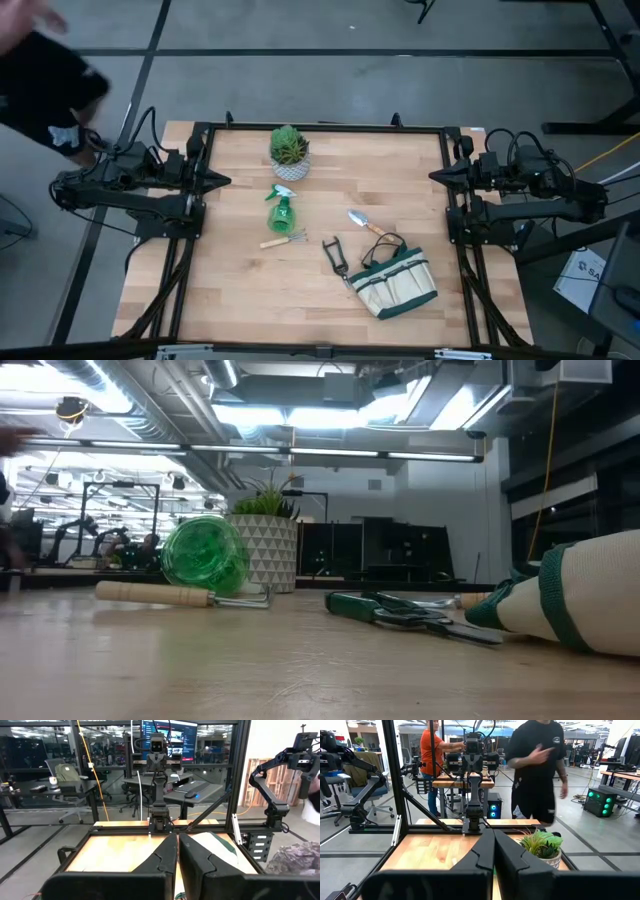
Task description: Pick & Place Garden tools in Gardening bag
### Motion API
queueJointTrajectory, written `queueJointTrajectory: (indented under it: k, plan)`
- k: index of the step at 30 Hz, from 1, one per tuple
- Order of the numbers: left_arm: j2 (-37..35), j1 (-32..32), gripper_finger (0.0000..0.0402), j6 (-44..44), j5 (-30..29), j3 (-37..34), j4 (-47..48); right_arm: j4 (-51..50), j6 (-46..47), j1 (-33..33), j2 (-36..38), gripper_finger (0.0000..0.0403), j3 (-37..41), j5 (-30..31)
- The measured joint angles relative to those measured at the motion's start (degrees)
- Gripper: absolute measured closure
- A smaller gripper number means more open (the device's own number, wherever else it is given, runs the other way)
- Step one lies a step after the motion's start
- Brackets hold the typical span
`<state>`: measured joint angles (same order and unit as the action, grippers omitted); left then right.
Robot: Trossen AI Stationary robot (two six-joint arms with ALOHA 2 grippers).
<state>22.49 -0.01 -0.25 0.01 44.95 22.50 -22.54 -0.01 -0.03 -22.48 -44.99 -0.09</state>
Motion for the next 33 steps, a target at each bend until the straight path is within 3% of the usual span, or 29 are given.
queueJointTrajectory:
  k: [33]
  plan:
    - [-0.01,0.0,0.0392,0.0,0.0,0.0,0.01,0.0,0.0,0.01,0.0,0.0395,0.01,0.01]
